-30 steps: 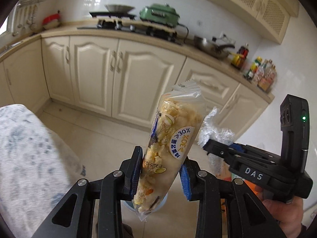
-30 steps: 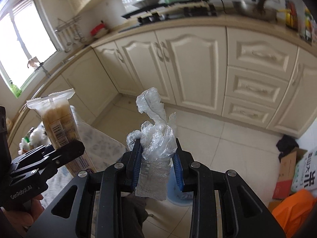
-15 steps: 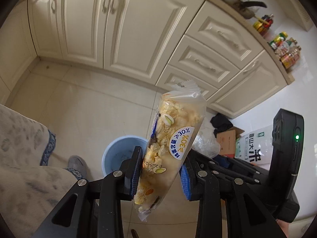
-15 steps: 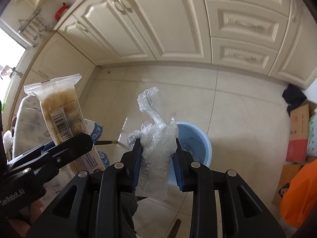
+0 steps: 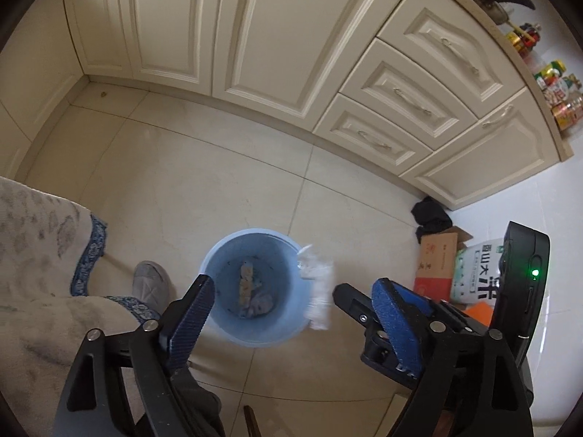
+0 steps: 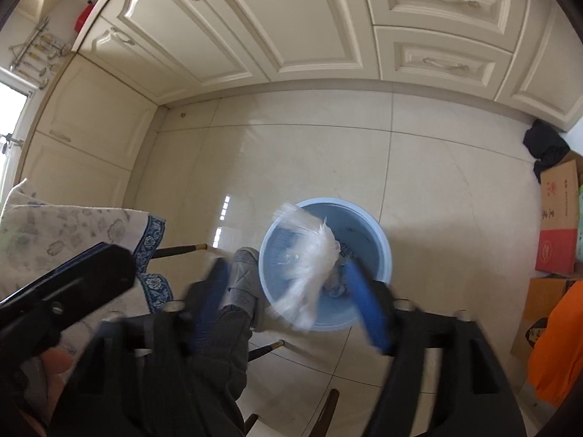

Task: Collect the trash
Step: 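Open both tools over the wastebasket to drop the bottle and bag, then move both tools back over the table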

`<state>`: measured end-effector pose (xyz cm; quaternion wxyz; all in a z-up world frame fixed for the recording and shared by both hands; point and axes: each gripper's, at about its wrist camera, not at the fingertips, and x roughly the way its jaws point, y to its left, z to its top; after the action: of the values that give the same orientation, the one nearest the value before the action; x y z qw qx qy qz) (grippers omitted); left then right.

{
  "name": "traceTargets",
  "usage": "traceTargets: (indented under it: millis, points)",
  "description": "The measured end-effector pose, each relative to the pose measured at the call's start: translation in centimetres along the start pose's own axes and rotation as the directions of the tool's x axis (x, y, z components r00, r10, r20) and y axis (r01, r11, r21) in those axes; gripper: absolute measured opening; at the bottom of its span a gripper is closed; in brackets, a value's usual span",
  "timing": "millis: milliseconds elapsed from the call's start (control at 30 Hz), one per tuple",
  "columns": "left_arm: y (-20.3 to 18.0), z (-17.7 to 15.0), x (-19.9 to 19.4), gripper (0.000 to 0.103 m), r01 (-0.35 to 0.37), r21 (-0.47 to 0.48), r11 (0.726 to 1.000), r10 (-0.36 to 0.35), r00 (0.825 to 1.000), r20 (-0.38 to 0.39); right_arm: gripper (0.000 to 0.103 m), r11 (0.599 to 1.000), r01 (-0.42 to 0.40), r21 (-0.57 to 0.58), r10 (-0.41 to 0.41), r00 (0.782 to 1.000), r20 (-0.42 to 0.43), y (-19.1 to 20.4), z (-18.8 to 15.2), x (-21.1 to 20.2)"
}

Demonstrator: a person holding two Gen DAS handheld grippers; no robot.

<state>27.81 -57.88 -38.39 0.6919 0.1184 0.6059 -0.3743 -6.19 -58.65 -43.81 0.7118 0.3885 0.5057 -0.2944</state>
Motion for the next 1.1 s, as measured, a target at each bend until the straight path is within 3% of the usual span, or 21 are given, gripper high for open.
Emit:
traceTargets:
  millis: [33,67,200,367,600,700,800,900,1100]
  points:
    - [-0.4,-0.4,0.2,0.092,-0.012,0.002,1.000,0.012,1.000,0.006,0.100,1.000,-0.005,0.017,0.005,1.000,0.003,-0.2,-0.1,0.1]
    - [-0.5,-0.4,-0.1,0.094,-0.026,0.002,1.000,0.026,1.000,0.014,0.103,0.999,-0.009,0.035,0.009,1.000,0.003,-0.5,-0.2,0.1]
    - [-1.1,-2.1,-1.7,0.097,-0.064,0.010,0.998,0.064,0.998,0.029,0.103,0.997,0.027,0.072,-0.027,1.000,0.003,-1.0,-0.6,-0.3]
    - [-1.9,-3.8,-4.2,0.097,-0.060,0.028,0.998,0.058,0.997,0.057,0.103,0.996,0.039,0.079,-0.040,0.999,0.019,-0.9,-1.0,-1.5]
    - [-2.3,-7.1,-11.1,0.097,-0.018,0.057,0.998,0.009,0.986,0.168,0.103,0.998,0.042,0.040,-0.046,0.993,0.112,1.8,-1.9,-6.4]
    - [-2.0,-8.9,-14.5,0.097,-0.016,0.068,0.998,0.000,0.973,0.229,0.103,1.000,0.030,0.009,-0.031,0.987,0.159,3.7,-2.2,-8.8]
    - [-1.2,-11.4,-18.3,0.098,-0.033,0.067,0.997,0.012,0.954,0.300,0.103,0.999,0.025,-0.027,-0.019,0.978,0.208,6.0,-2.6,-11.2]
    - [0.5,-14.2,-22.6,0.098,-0.057,0.043,0.997,0.036,0.923,0.382,0.103,0.997,0.023,-0.074,-0.002,0.964,0.265,8.9,-3.1,-13.9]
    - [3.9,-20.7,-30.8,0.100,-0.127,-0.033,0.991,0.125,0.836,0.535,0.103,0.975,0.014,-0.220,0.066,0.934,0.351,16.5,-4.7,-18.6]
